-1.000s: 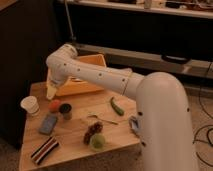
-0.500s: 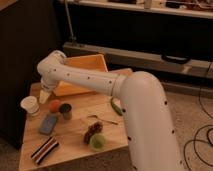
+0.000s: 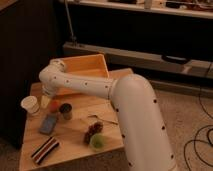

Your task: Place apple in metal cup

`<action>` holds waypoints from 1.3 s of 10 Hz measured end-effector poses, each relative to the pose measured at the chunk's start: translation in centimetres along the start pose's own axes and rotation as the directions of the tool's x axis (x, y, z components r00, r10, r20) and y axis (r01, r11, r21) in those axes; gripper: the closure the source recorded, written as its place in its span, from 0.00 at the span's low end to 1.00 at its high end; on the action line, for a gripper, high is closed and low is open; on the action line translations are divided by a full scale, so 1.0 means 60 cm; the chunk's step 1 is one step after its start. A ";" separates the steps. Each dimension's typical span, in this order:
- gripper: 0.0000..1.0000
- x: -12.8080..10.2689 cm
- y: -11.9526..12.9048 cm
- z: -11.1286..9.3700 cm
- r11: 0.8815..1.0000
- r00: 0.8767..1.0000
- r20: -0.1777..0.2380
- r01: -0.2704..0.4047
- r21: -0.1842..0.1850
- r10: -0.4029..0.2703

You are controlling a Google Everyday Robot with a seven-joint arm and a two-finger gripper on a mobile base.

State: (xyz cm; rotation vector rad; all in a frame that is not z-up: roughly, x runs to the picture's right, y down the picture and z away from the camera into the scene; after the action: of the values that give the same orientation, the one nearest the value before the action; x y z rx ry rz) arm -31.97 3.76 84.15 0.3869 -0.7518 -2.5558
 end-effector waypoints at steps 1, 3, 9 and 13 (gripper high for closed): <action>0.20 -0.017 0.006 0.004 1.000 1.000 0.018 -0.011 -0.003 0.011; 0.20 -0.038 0.004 0.034 1.000 0.999 0.037 -0.020 0.009 0.019; 0.20 -0.035 0.000 0.087 0.999 0.999 0.050 0.003 0.034 -0.005; 0.33 -0.034 -0.006 0.121 0.998 0.998 0.067 0.003 0.070 -0.008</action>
State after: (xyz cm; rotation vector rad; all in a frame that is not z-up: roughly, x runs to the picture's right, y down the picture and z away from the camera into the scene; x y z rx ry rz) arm -33.10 8.21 90.12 0.3265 -0.8682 -2.5641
